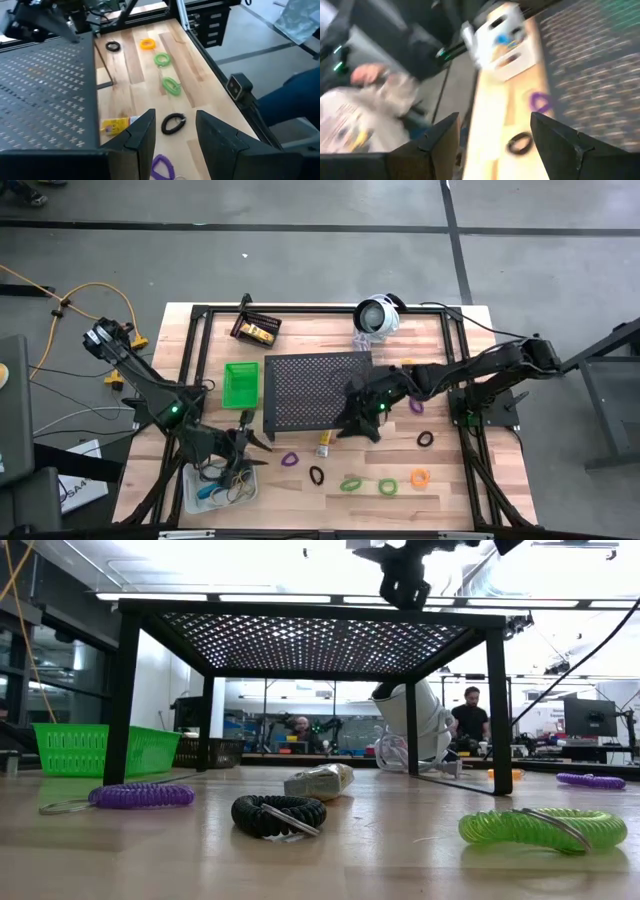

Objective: Pick & Place Office Desk Supplies
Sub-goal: Put the crayon box into the black bin

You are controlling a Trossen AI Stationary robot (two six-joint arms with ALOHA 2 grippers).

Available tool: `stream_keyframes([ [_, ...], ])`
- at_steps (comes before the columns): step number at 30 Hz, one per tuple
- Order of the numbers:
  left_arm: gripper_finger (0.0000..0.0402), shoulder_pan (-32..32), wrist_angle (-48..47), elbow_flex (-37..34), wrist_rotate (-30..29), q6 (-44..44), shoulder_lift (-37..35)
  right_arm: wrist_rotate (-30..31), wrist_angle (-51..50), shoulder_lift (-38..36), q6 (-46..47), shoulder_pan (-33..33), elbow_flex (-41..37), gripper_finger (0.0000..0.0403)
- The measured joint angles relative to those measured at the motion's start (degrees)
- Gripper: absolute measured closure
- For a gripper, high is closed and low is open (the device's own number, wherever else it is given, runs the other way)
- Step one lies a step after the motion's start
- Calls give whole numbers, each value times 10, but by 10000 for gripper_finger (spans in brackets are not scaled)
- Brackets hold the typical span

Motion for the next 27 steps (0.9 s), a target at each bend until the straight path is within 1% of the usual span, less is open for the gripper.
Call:
stream_keyframes([
  [4,268,-7,5,0,2,-1,4,-20,28,14,-24,28,1,172],
  [14,268,-3,9,0,5,0,4,-20,106,14,-28,100,0,172],
  [18,268,-3,9,0,5,0,4,-20,127,14,-61,129,0,172],
  [22,268,-3,9,0,5,0,4,-8,166,13,-87,154,0,172],
  [27,268,-3,9,0,5,0,4,14,193,13,-94,178,0,172],
])
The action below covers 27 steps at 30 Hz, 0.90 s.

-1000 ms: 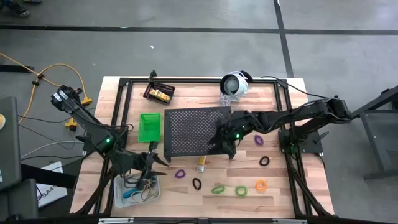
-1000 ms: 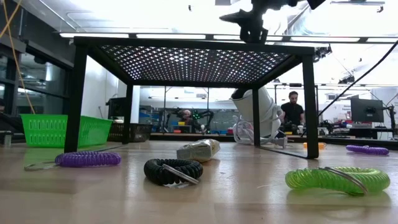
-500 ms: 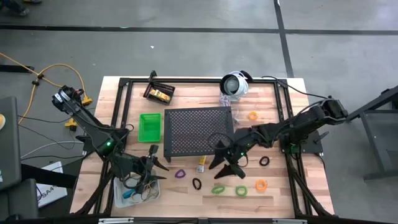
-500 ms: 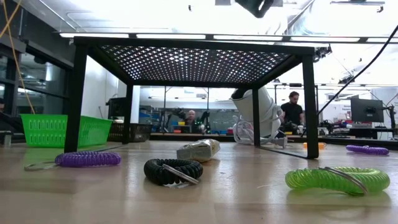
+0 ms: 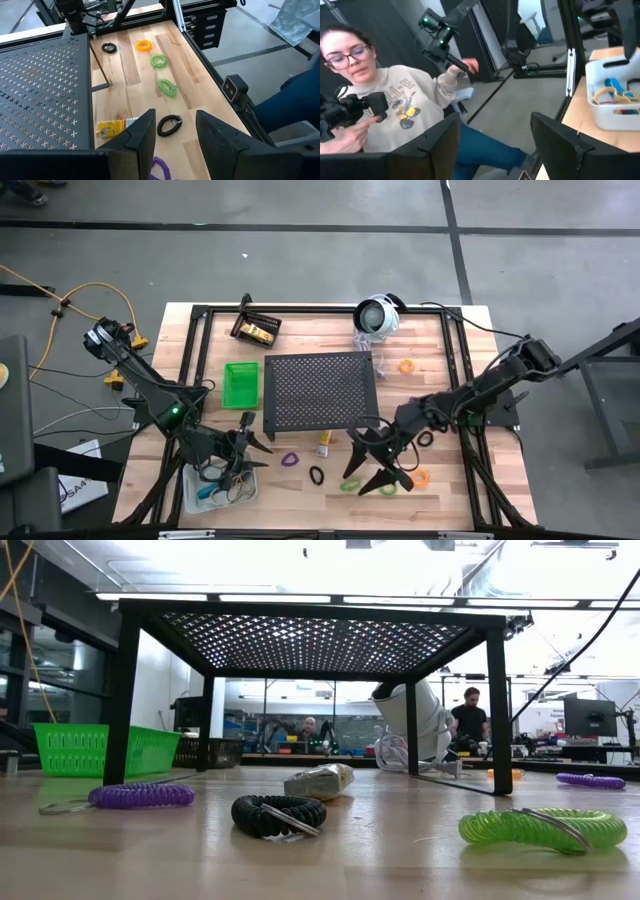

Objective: Pick & Place Office Desk Supplies
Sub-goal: Put the crayon box into the black bin

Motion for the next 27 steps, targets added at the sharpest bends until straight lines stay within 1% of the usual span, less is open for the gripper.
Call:
stream_keyframes([
  [6,268,0,0,0,0,0,0,1,3,0,-33,23,0,172],
  [10,268,0,0,0,0,0,0,27,2,0,-38,37,0,172],
  [13,268,0,0,0,0,0,0,38,2,0,-38,38,0,172],
  [22,268,0,0,0,0,0,0,39,-2,0,-20,38,0,172],
  [24,268,0,0,0,0,0,0,56,-13,0,-29,41,0,172],
  [27,268,0,0,0,0,0,0,111,-37,2,-51,50,0,172],
])
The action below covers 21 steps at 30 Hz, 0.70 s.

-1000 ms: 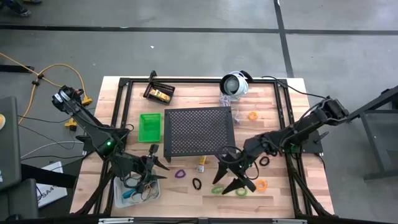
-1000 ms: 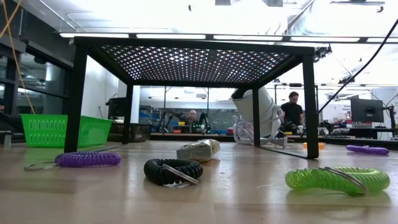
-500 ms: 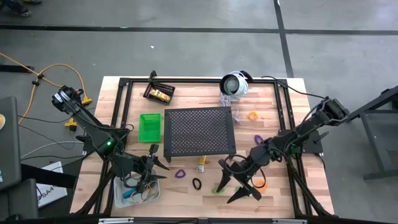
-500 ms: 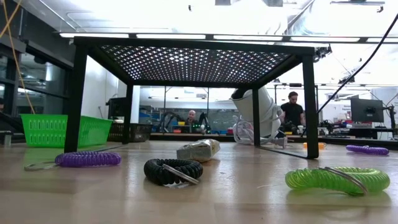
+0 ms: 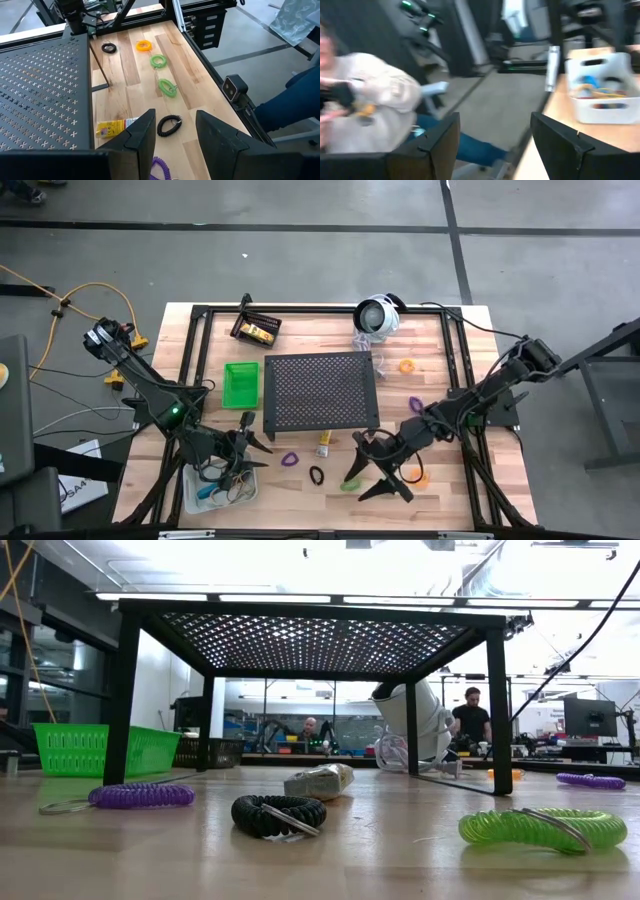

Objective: Pick & Place Office Desk Supplies
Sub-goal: Put the crayon box into the black bin

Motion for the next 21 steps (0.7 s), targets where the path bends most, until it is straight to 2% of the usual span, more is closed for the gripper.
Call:
stream_keyframes([
  [5,268,0,0,0,0,0,0,111,-11,3,-71,30,3,172],
  [10,268,0,0,0,0,0,0,182,-72,29,-123,58,46,172],
  [21,268,0,0,0,0,0,0,202,-193,173,-148,61,183,172],
])
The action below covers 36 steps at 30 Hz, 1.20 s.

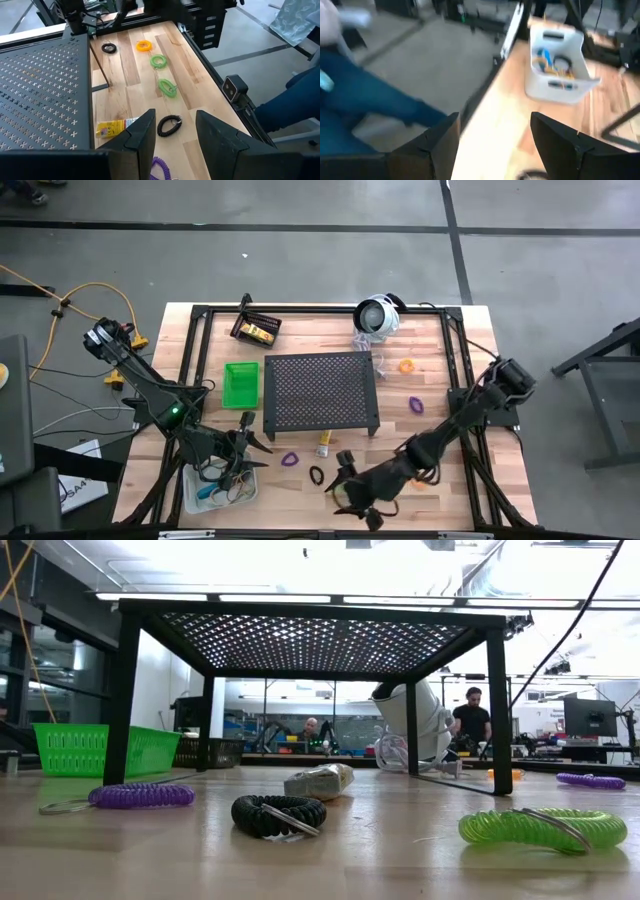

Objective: Pick & Place Office Desk Supplies
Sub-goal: Put the crayon box into the black bin

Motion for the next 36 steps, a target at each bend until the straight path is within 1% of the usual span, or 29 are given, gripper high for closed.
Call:
stream_keyframes([
  [4,268,0,0,0,0,0,0,0,-90,27,-40,-9,39,172],
  [10,268,0,0,0,0,0,0,-5,-153,26,-81,-32,44,172],
  [13,268,0,0,0,0,0,0,-17,-177,26,-94,-41,44,172],
  [17,268,0,0,0,0,0,0,-70,-209,26,-81,-54,44,172],
  [19,268,0,0,0,0,0,0,-87,-224,26,-72,-61,44,172],
  [27,268,0,0,0,0,0,0,-94,-266,26,-144,-79,48,172],
  [30,268,0,0,0,0,0,0,-75,-307,26,-170,-80,68,172],
  [36,268,0,0,0,0,0,0,-15,-316,26,-251,-70,94,172],
])
